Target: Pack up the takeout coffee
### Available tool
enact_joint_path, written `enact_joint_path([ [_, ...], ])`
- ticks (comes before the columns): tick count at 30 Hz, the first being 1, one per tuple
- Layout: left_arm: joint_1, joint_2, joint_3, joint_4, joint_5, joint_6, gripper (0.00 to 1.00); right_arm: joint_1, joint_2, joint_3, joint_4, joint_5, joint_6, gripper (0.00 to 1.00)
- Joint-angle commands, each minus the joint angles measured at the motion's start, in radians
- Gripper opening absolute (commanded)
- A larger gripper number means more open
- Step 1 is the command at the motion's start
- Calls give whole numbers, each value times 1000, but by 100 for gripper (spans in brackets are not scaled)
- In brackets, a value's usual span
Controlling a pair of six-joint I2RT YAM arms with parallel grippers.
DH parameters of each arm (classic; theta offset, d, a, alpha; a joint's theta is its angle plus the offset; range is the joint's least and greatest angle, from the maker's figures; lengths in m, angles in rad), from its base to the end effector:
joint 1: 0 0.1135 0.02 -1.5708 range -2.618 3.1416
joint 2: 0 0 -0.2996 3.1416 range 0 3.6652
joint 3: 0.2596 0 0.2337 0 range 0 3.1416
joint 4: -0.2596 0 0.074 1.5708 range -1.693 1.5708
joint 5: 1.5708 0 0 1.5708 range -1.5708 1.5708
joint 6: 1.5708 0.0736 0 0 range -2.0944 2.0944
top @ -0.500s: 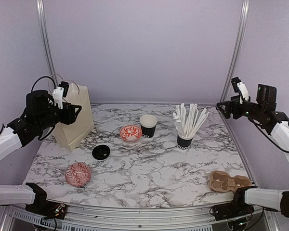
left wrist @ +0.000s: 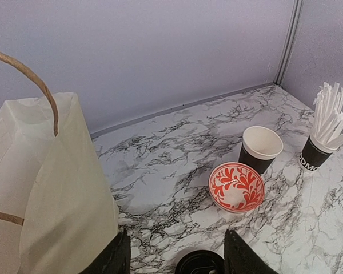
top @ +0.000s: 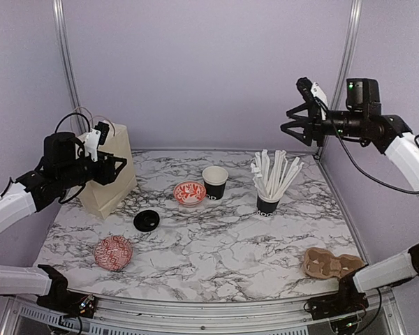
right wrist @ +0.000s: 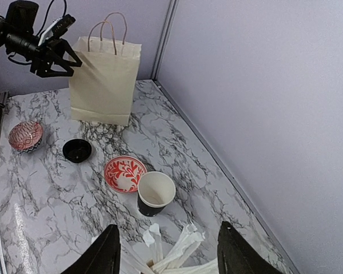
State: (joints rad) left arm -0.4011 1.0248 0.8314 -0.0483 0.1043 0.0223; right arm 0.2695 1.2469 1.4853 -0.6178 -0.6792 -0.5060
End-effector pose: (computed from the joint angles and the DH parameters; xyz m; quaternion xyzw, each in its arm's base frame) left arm 0.2185 -0.1010 0.3498 0.1966 0.7618 -0.1562 0.5971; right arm 0.2305 0.1116 0.4605 -0.4681 0.6519 0.2114 0.5579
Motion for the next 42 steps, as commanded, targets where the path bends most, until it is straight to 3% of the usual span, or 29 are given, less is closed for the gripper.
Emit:
enact_joint_path([
  [1,-17,12,-13,41,13,24,56,178,127,116,-96,119,-98,54],
  [9,-43,30,-14,48,-19,42,56,500,336,243,-97,403,-130,48],
  [14,-44,25,-12,50,-28,34,58,610,542,377,-165,587,-104,45],
  [27,-46,27,-6,50,-11,3,60,605,835,515,-141,925,-57,44],
  [42,-50,24,-6,50,-17,5,61,509,993,604,-192,851,-12,30],
])
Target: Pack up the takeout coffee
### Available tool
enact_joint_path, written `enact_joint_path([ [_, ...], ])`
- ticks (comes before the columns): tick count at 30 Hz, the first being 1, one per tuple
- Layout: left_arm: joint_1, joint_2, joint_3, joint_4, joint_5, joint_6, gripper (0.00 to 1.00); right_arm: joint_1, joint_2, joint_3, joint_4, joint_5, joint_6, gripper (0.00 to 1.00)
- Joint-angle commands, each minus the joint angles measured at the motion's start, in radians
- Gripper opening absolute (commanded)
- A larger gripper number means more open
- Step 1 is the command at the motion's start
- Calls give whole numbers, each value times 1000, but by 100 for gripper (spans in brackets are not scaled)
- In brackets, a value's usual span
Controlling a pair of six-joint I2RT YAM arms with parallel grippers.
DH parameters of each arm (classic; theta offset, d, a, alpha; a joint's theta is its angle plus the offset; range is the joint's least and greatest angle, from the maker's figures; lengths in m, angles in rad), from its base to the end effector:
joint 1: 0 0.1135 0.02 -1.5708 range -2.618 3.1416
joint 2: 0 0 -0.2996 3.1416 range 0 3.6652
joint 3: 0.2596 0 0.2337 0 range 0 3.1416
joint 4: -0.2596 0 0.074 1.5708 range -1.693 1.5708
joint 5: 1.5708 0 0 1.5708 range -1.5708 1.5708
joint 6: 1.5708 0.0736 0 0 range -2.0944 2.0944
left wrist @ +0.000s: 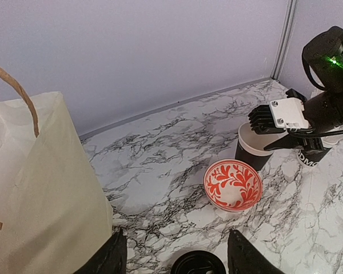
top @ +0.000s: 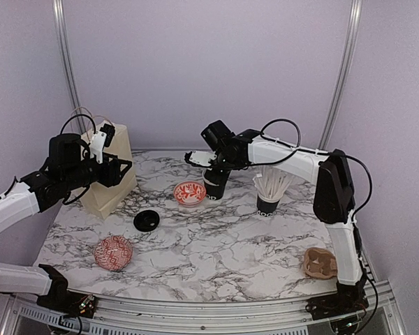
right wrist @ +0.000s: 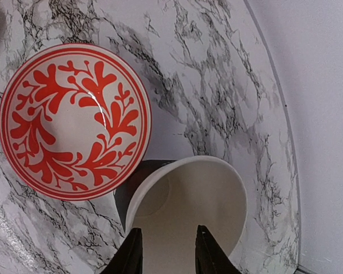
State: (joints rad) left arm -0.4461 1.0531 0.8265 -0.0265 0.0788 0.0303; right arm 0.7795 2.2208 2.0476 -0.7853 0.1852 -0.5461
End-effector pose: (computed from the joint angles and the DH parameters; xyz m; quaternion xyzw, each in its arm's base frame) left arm 0.2212 -0.1122 0.3446 0.2099 0.7621 -0.1567 0.5921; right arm 0.3781 0.3547 0.2524 -0.5622 0.7655 -0.0526 0.3083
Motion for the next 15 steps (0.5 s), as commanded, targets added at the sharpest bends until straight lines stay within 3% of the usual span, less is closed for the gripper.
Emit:
enact_joint_path([
  [1,-5,-4,-1,28,7,-2,61,-1,23,43,-29,-18,28,28],
  [15,-6,-4,-1,28,5,0,61,5,-61,42,-24,-28,43,26],
])
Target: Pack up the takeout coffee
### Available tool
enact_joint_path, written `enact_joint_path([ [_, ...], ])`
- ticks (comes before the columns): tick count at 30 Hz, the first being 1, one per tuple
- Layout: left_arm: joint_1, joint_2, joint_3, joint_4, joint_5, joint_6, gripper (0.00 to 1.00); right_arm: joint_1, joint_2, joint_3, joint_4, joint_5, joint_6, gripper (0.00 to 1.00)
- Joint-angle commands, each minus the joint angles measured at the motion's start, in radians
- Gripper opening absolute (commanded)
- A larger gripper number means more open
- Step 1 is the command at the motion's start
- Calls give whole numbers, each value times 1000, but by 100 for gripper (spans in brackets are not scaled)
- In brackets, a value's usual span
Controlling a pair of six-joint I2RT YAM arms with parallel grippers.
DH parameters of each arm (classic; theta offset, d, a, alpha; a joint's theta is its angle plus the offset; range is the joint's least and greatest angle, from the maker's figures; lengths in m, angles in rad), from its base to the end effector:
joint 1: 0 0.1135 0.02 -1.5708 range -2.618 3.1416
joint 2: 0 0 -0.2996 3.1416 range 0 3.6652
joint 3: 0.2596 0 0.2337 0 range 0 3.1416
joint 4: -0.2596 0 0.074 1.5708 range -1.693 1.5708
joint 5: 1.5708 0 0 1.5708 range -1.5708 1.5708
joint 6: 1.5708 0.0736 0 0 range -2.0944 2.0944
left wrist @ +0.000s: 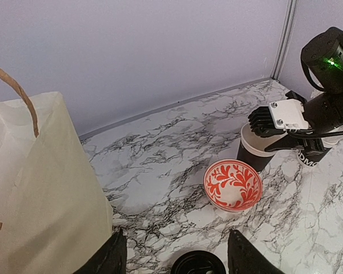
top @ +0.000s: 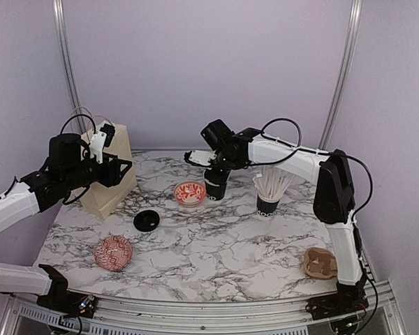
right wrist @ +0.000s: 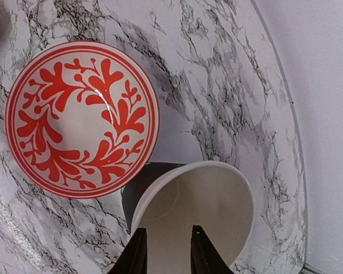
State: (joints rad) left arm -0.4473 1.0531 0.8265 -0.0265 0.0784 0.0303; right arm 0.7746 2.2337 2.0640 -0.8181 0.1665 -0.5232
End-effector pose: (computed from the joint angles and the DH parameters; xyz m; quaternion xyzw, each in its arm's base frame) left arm 0.2211 -0.1125 0.3446 0.2102 0.7620 -0.1569 0.5921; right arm 0.3786 0.3535 0.2483 -0.5578 0.7749 -0.0431 0.2941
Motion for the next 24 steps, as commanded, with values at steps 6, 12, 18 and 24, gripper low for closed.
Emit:
enact_joint_path([
  [6,-10,1,-1,28,4,1,61,25,-68,-12,-16,-36,17,25],
  [12,-12,3,-3,28,0,4,61,16,-22,7,-31,-29,20,22],
  [18,-14,-2,-3,28,-3,7,62,12,1,-1,-44,-10,19,20],
  [24,-15,-1,-3,28,1,7,62,4,18,-6,-52,0,26,15],
])
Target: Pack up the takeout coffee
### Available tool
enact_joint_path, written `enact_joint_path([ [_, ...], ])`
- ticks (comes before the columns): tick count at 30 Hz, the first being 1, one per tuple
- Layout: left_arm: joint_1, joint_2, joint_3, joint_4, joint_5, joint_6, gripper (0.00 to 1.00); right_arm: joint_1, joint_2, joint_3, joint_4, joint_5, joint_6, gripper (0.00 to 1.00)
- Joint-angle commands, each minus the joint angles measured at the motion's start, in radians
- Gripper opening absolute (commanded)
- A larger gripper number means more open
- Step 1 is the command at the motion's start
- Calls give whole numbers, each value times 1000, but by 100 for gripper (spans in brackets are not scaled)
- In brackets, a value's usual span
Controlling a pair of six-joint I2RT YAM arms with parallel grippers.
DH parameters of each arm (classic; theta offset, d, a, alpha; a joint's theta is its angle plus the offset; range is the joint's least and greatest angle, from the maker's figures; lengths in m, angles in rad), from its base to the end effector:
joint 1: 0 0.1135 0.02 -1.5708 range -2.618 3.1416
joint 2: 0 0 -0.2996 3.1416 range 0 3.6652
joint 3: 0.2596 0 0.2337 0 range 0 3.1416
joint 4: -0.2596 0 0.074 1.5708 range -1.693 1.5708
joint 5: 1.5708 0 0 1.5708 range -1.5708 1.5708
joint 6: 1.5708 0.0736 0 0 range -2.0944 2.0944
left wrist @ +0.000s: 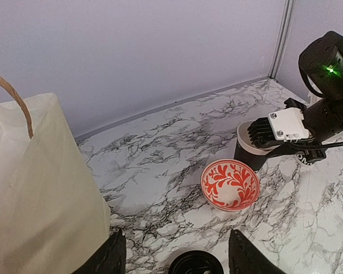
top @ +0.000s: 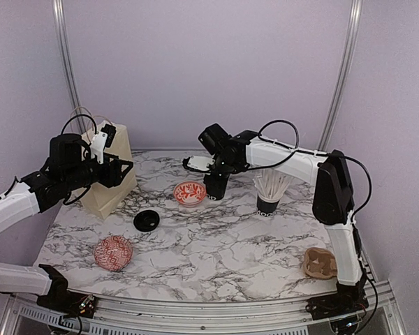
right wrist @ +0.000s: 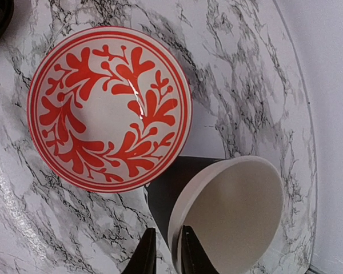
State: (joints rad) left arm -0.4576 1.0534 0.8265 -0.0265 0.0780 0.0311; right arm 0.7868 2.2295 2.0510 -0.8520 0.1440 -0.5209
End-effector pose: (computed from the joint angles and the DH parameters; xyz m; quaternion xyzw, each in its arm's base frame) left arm 0.2200 -0.1147 0.3446 0.2143 0.7609 -0.1596 0.5912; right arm 0.3689 0.3550 0.2434 -0.5694 0.7747 -0.0334 0.2730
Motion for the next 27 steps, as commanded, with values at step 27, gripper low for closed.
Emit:
enact_joint_path([
  [27,-48,154,164,-225,-73,-53,59,229,-492,-392,18,-178,-94,0],
])
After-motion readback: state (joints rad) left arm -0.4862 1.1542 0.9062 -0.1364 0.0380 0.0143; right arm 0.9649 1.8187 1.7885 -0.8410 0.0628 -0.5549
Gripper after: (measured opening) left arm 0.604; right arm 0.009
